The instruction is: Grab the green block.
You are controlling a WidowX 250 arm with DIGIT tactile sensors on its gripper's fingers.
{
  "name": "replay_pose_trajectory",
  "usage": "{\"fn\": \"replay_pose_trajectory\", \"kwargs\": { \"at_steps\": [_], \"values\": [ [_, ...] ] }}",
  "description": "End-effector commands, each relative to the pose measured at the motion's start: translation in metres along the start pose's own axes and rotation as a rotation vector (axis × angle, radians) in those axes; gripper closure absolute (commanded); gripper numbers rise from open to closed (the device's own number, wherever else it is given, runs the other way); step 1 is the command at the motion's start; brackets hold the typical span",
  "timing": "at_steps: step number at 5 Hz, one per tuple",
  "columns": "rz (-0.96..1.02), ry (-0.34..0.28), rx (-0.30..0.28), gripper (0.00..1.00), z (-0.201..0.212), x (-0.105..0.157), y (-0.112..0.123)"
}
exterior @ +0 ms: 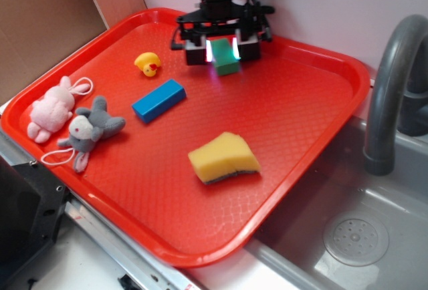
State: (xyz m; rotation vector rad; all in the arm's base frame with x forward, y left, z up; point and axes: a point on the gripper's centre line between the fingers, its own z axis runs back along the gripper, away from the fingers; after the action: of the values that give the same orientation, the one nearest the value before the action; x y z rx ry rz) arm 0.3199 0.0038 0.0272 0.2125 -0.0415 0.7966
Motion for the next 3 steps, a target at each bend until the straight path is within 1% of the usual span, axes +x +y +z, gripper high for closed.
{"fn": "replay_pose_trajectory", "kwargs": {
  "at_steps": [1, 2, 3],
  "values": [
    [-0.309, 0.001, 0.003, 1.0, 0.08, -0.003, 0.025],
    [-0.446, 0.049, -0.046, 1.0, 0.116, -0.01, 0.034],
    [-0.589, 0.066, -0.086, 1.0, 0.148, -0.023, 0.041]
  ]
}}
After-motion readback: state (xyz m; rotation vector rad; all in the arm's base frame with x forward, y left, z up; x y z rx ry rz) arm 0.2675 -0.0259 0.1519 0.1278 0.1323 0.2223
